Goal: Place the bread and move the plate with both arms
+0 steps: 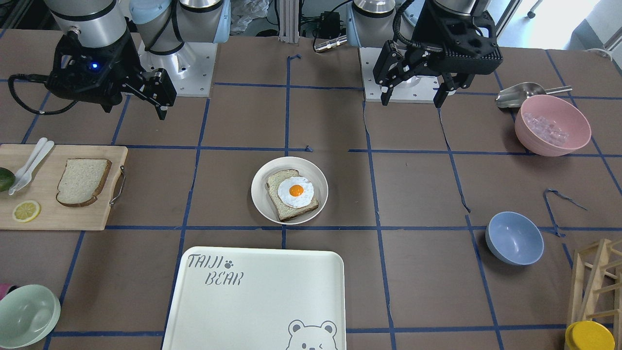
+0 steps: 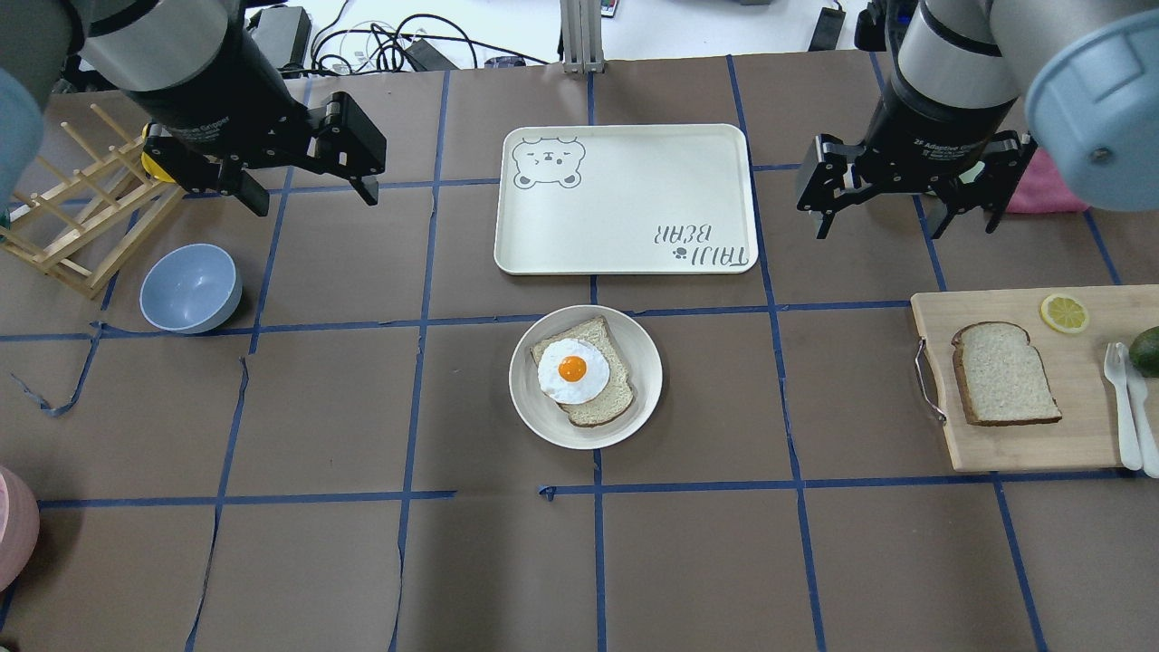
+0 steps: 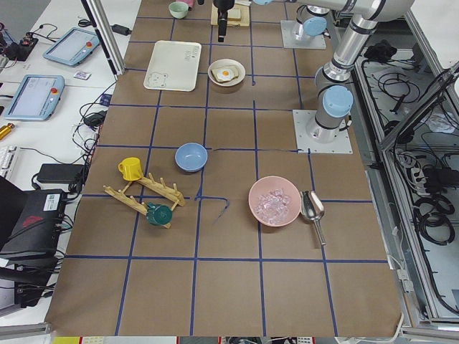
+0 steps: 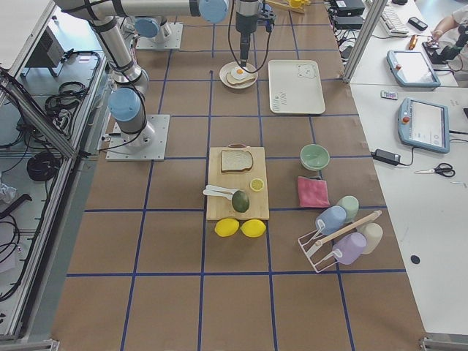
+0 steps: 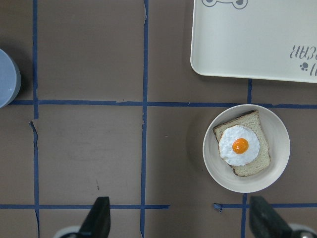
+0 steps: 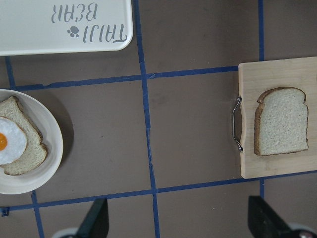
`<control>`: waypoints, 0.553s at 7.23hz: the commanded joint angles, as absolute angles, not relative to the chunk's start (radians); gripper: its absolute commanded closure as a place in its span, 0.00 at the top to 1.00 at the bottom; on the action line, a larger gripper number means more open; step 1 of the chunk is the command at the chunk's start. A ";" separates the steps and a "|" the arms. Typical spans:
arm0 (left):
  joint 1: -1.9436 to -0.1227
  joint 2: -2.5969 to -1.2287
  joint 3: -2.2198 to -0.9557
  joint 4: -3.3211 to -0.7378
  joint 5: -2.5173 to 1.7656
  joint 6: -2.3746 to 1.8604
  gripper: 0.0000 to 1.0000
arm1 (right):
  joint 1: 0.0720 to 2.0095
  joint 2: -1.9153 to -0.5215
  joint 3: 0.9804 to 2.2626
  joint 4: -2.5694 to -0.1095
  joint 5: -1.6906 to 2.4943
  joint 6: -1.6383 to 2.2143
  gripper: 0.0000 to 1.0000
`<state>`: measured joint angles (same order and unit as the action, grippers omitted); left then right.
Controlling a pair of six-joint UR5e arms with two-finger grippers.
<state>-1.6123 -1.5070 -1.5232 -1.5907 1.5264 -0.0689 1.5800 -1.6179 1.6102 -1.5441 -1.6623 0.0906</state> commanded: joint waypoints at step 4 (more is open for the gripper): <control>-1.612 -1.505 -1.523 -1.592 1.528 -0.067 1.00 | 1.580 -1.620 1.609 -1.545 -1.663 0.092 1.00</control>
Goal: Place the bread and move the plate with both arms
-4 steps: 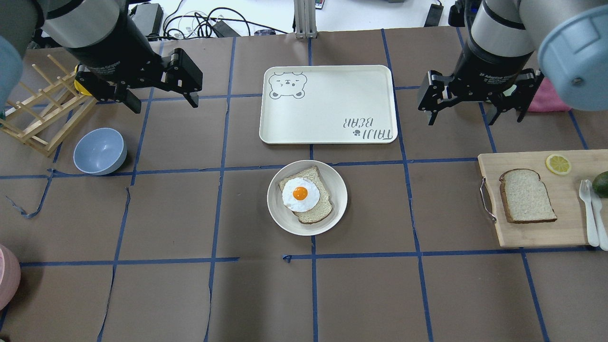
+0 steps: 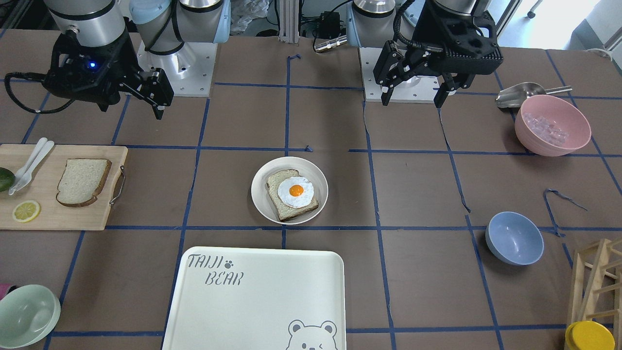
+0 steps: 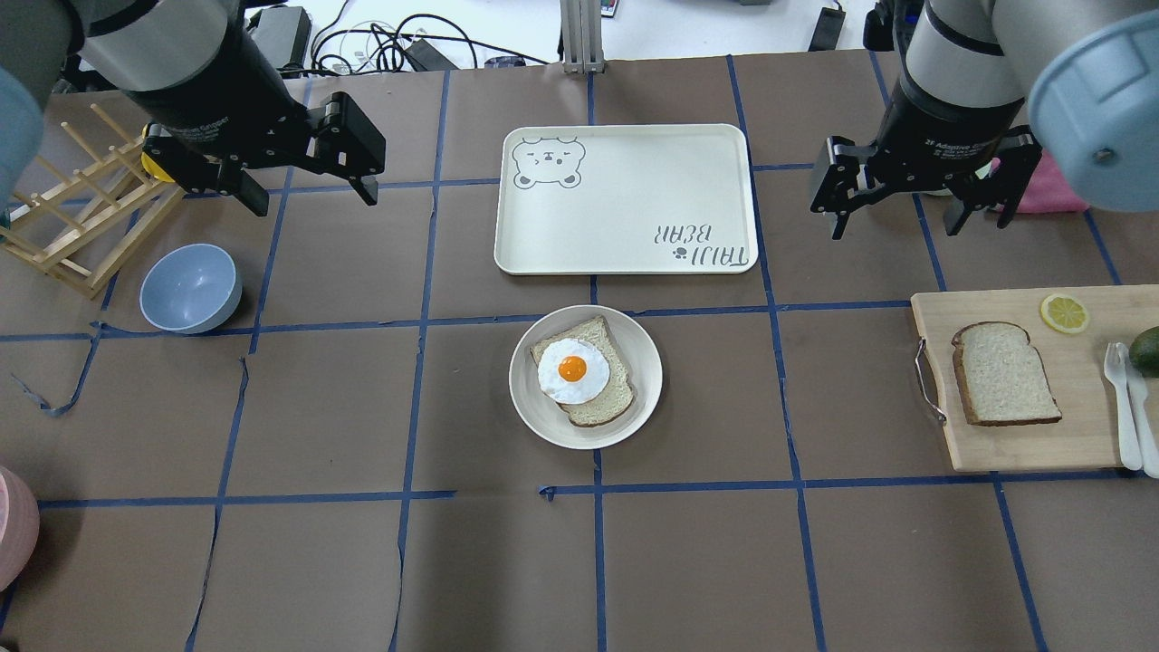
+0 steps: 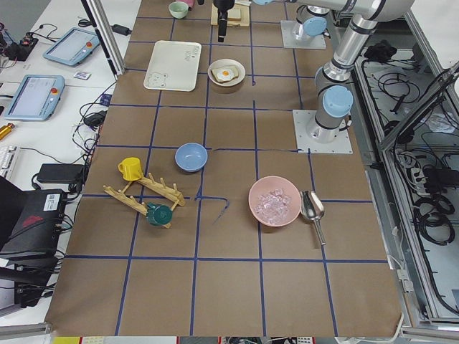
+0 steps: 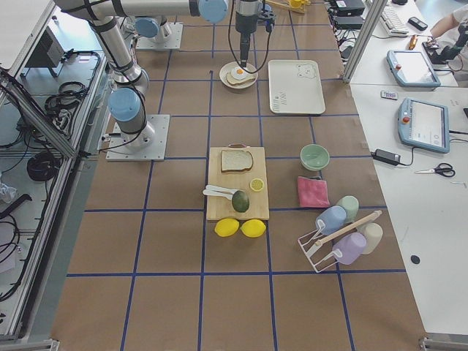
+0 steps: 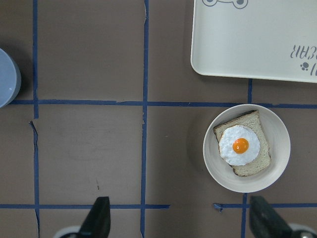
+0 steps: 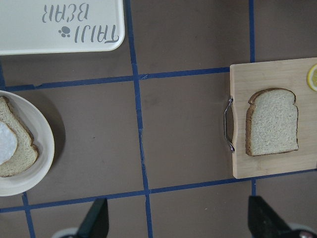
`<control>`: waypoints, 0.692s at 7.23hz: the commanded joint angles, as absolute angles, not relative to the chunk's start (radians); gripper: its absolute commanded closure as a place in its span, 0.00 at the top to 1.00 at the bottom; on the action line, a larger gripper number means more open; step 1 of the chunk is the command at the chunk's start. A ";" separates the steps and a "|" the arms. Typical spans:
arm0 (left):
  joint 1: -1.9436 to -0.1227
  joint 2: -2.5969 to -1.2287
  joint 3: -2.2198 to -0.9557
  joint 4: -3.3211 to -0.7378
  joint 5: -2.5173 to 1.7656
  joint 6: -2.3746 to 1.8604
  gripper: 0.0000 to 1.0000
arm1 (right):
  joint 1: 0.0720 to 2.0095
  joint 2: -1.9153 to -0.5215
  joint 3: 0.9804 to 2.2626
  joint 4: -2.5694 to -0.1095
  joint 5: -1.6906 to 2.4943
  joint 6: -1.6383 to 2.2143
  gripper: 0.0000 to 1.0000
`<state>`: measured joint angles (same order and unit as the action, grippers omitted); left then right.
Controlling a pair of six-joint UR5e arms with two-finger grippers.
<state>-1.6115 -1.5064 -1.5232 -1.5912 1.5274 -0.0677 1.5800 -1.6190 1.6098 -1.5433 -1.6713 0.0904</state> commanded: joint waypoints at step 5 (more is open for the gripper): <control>-1.611 -1.506 -1.523 -1.592 1.526 -0.067 1.00 | 1.574 -1.612 1.612 -1.526 -1.671 0.094 1.00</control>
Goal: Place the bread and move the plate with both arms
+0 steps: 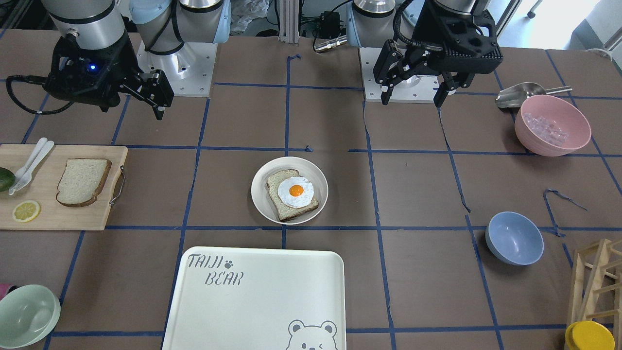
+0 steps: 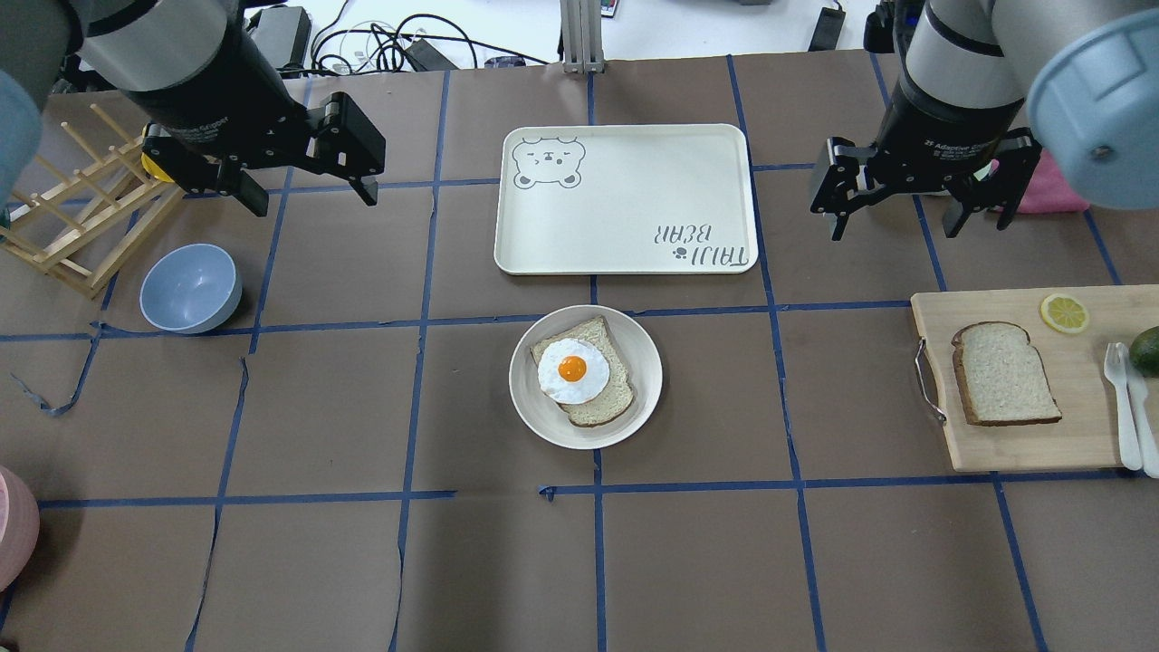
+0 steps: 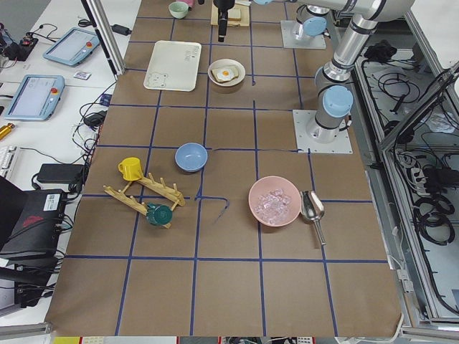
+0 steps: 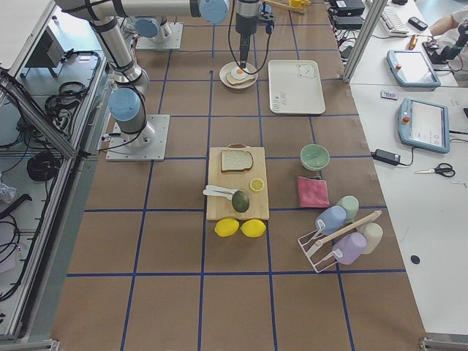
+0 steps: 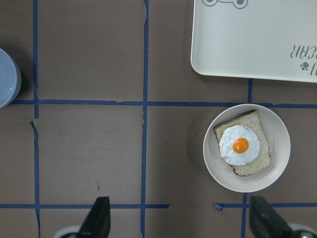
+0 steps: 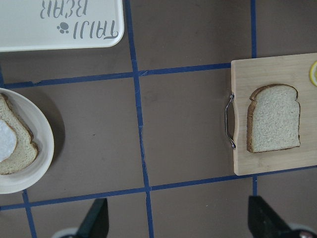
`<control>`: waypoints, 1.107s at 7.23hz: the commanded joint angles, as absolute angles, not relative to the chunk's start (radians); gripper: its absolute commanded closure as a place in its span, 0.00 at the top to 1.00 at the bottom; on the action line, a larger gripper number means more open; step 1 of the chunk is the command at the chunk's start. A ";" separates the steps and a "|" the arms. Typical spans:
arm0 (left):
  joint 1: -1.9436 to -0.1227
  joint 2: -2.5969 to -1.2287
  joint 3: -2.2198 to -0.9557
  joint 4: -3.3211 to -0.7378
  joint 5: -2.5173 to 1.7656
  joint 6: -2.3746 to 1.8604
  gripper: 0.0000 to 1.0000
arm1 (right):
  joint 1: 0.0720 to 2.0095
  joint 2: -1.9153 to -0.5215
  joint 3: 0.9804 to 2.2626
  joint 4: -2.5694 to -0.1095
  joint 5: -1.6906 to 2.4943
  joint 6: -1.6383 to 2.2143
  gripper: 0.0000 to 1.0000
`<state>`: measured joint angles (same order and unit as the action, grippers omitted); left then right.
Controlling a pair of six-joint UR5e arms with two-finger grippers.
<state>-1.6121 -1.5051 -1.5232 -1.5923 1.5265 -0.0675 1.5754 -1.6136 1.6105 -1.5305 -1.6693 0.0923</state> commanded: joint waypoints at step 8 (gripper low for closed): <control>-1.611 -1.506 -1.523 -1.589 1.526 -0.067 1.00 | 1.574 -1.572 1.637 -1.548 -1.658 0.103 1.00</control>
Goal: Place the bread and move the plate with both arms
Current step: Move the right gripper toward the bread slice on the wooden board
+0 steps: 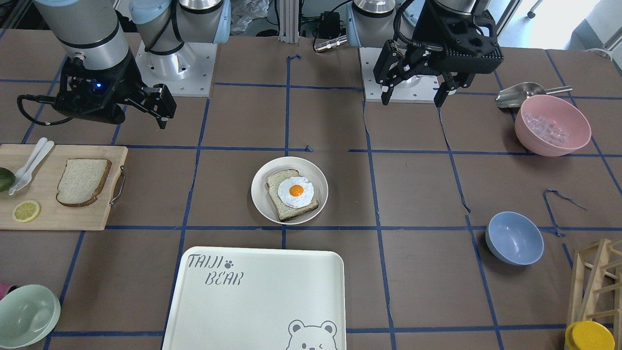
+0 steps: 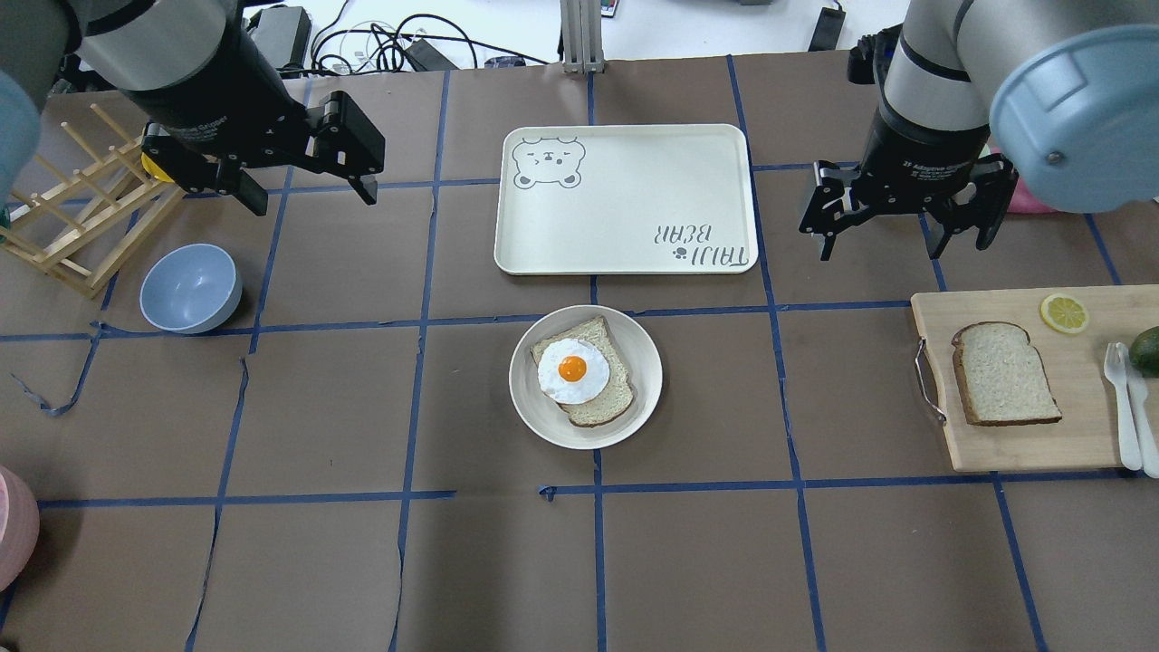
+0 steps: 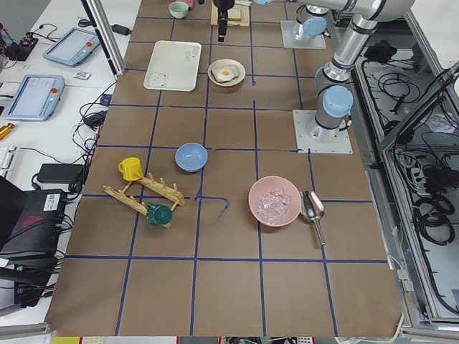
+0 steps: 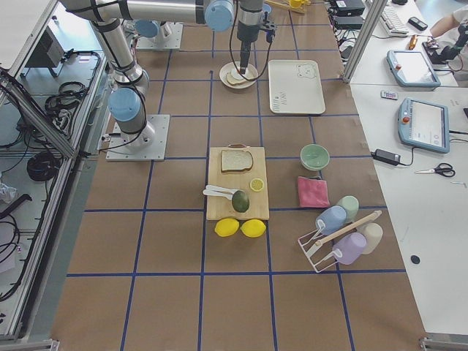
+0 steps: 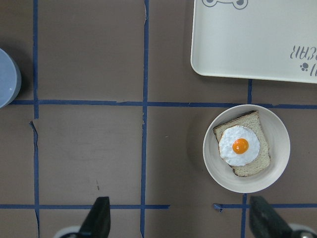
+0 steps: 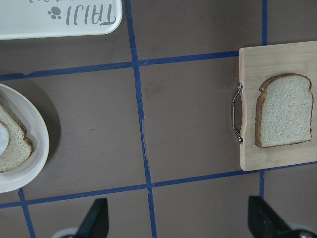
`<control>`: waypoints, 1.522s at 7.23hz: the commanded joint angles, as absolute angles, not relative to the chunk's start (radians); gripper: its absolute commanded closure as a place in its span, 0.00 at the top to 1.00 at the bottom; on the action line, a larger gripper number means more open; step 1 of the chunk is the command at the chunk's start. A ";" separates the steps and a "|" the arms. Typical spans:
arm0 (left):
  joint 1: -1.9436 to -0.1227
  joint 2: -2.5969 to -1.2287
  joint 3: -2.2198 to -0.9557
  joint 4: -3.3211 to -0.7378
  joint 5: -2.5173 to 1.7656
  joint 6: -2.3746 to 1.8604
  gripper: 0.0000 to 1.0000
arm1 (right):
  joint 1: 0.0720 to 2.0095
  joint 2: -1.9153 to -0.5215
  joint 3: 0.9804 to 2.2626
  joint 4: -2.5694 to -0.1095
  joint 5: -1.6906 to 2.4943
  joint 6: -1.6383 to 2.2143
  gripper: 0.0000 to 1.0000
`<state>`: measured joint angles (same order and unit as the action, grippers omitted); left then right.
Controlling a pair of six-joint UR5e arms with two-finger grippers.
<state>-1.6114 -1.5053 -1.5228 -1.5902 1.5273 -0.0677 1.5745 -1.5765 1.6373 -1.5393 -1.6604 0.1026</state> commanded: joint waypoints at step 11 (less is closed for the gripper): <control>-1.611 -1.505 -1.523 -1.591 1.526 -0.067 1.00 | 1.386 -1.404 1.669 -1.600 -1.581 -0.027 0.74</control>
<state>-1.6111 -1.5057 -1.5245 -1.5908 1.5277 -0.0671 1.4613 -1.4488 1.6586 -1.5837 -1.5715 0.0345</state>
